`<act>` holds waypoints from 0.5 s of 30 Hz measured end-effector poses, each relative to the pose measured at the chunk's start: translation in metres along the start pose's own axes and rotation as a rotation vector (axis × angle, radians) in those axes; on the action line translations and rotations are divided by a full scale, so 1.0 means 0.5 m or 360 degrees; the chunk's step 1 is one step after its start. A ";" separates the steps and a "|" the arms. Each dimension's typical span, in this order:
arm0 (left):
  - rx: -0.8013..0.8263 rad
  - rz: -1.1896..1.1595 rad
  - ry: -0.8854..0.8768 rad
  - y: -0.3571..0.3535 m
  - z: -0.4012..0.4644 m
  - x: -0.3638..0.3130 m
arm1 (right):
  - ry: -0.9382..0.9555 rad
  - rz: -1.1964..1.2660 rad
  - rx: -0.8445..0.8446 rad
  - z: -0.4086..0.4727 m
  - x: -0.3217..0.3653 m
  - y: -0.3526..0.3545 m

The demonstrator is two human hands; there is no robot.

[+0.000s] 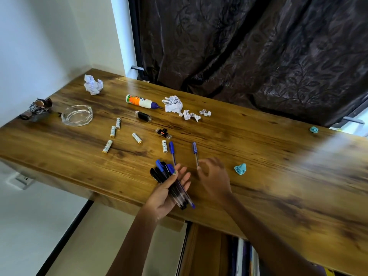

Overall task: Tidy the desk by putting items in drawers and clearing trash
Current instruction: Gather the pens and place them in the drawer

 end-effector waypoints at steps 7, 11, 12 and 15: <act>-0.0055 -0.0007 -0.0068 0.016 -0.002 -0.014 | -0.0313 -0.0085 0.0045 0.044 -0.012 -0.051; -0.0068 0.0019 -0.0050 0.019 0.000 -0.014 | -0.0597 0.0447 -0.0148 0.039 -0.001 -0.025; -0.0071 0.0019 -0.0044 0.017 0.000 -0.014 | -0.0631 0.0638 -0.0168 0.030 0.012 -0.016; -0.0048 0.0039 -0.0038 0.008 -0.002 -0.013 | -0.0571 0.0960 0.0061 -0.013 0.061 -0.005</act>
Point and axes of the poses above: each hand's wrist, its own z-axis towards the middle knuckle, its own y-axis out of the back of the hand, x = y × z, the point moved 3 cm from there along z, towards the middle knuckle, and after that the axes turned 10 degrees about z, right-handed, at the moved point
